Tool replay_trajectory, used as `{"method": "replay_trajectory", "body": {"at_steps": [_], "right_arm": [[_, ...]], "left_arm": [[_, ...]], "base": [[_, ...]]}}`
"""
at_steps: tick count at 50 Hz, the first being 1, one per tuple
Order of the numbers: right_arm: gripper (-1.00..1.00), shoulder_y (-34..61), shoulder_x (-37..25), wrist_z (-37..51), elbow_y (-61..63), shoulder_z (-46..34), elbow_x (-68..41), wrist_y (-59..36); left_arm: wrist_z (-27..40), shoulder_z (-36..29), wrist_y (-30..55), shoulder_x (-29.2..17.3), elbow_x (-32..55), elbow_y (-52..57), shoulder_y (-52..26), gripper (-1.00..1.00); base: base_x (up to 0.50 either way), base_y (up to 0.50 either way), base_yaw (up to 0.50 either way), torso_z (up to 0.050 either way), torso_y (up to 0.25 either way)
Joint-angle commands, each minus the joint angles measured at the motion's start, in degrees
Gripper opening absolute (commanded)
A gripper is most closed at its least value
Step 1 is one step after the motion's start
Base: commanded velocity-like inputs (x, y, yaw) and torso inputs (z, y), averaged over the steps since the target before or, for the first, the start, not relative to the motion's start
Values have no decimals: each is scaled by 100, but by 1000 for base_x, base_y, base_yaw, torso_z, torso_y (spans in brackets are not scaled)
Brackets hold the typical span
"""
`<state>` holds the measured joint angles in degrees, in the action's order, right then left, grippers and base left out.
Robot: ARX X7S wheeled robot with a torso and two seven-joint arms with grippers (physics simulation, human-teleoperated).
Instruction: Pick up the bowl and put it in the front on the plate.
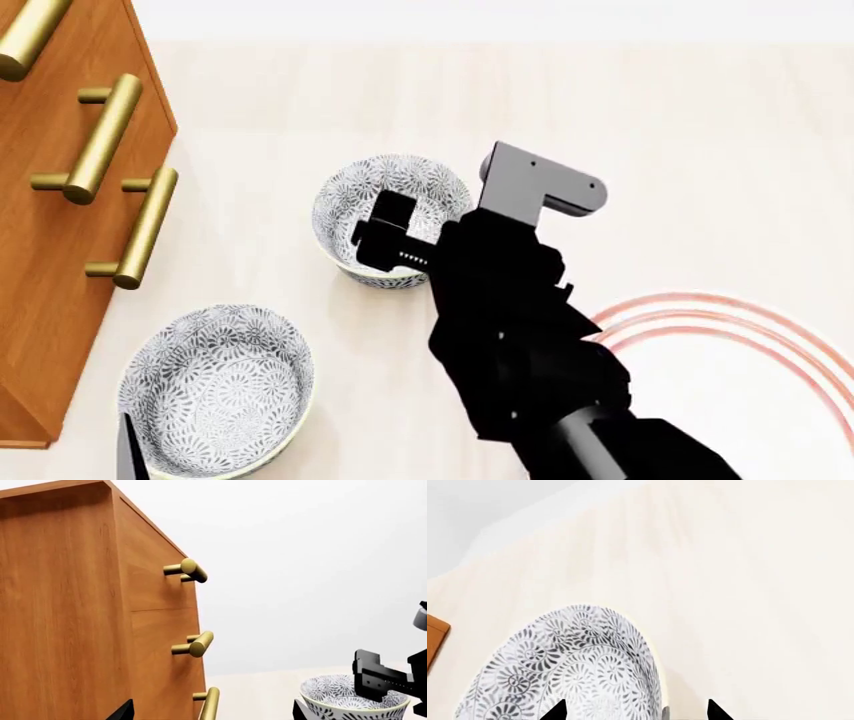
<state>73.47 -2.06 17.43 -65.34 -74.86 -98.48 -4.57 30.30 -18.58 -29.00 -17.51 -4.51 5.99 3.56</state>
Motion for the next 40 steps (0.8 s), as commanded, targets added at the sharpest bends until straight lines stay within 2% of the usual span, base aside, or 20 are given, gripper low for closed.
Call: {"method": "replay_trajectory", "body": {"at_steps": [1, 8, 9, 27, 40], "right_arm": [[100, -49, 103, -128, -100, 8, 86, 42], [100, -94, 41, -58, 31, -1, 99, 108], [-100, -97, 31, -47, 54, 1, 98, 116], [-100, -91, -63, 60, 254, -8, 150, 233], [-100, 348, -860, 598, 1267, 197, 152, 436]], "left_arm": [[-45, 28, 0, 27, -46, 7, 7, 100], [-38, 9, 7, 15, -45, 11, 13, 100], [-36, 6, 5, 13, -44, 7, 13, 100], [-14, -47, -16, -6, -50, -25, 0, 100], [13, -61, 30, -17, -51, -8, -14, 100]], "base": [[0, 0, 0, 0, 0], [0, 0, 0, 0, 0], [0, 0, 0, 0, 0], [0, 0, 0, 0, 0], [0, 0, 0, 0, 0]]}}
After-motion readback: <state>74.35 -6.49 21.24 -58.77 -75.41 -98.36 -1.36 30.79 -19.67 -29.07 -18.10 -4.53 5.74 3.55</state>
